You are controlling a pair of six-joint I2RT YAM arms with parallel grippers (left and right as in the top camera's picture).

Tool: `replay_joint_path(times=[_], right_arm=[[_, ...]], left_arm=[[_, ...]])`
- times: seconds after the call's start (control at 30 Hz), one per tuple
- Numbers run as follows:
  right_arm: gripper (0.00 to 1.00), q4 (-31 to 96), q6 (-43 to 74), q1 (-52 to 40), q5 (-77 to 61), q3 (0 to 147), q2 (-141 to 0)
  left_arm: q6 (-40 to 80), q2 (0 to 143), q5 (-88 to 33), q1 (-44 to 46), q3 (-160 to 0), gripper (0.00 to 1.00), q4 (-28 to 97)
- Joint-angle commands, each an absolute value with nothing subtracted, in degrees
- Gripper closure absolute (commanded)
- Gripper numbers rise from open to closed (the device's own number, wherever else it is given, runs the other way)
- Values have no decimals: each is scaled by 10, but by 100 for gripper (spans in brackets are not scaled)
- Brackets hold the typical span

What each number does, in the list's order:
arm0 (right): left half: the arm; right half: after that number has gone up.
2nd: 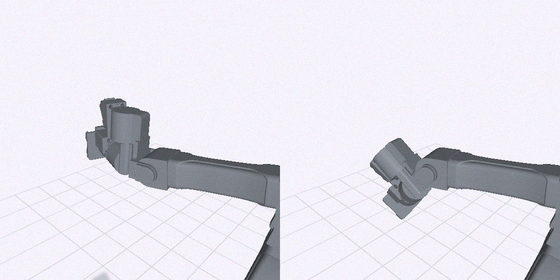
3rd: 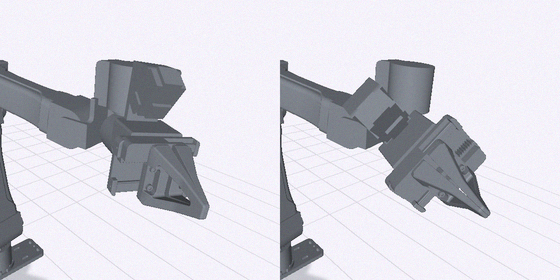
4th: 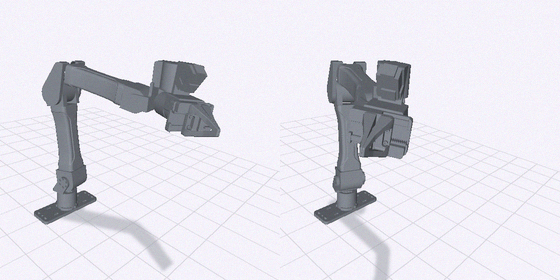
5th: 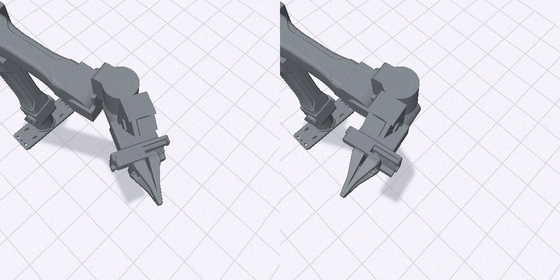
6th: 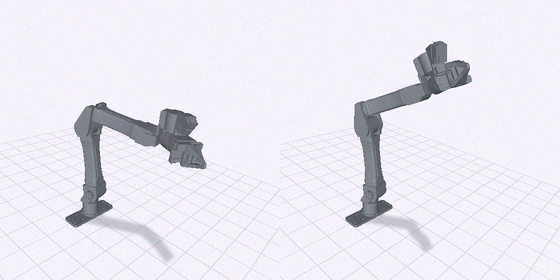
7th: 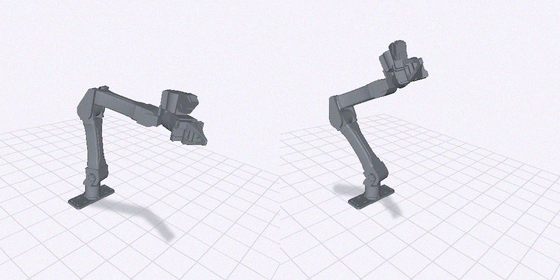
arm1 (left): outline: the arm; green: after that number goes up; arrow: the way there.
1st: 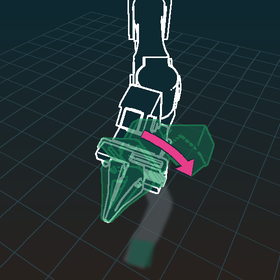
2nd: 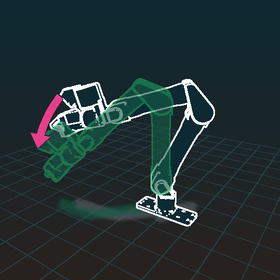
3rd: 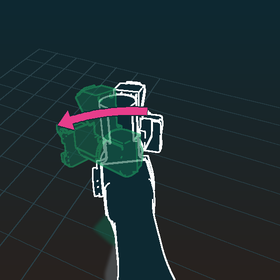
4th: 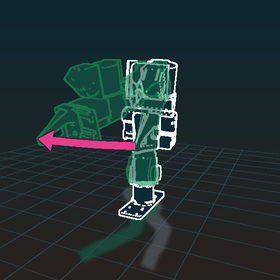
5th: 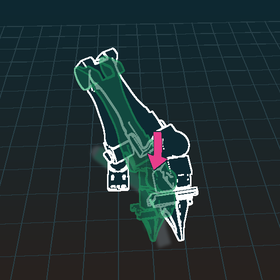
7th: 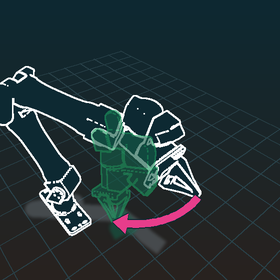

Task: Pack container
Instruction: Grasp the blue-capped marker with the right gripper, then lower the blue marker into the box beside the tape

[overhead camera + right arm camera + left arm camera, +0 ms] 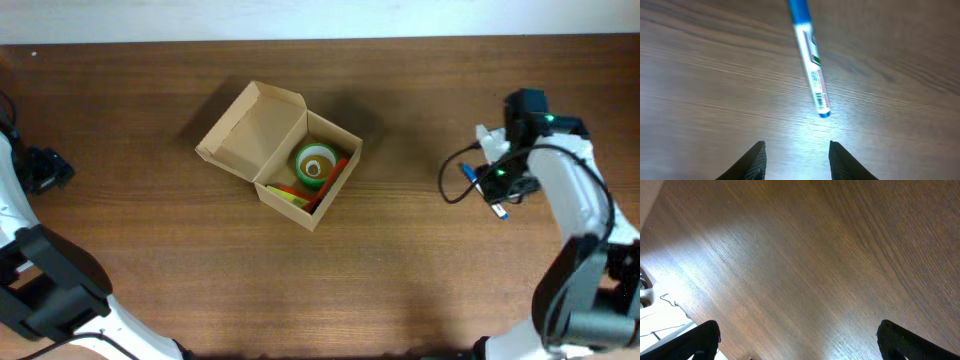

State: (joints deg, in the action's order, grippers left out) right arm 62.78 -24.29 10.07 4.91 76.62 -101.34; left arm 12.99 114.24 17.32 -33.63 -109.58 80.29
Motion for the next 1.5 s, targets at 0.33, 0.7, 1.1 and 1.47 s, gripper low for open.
replay_joint_path(times=[0.33, 0.7, 1.1, 1.47], right_arm=[[51, 575, -384, 168, -13, 782, -1077], [47, 533, -404, 135, -10, 782, -1138], [59, 524, -397, 122, -3, 782, -1183], [96, 600, -109, 119, -90, 937, -1187]], left_arm=[[123, 1128, 175, -339, -1093, 0, 803], [123, 1128, 175, -339, -1093, 0, 803], [123, 1128, 175, -339, -1093, 0, 803], [123, 1128, 175, -339, -1093, 0, 803]])
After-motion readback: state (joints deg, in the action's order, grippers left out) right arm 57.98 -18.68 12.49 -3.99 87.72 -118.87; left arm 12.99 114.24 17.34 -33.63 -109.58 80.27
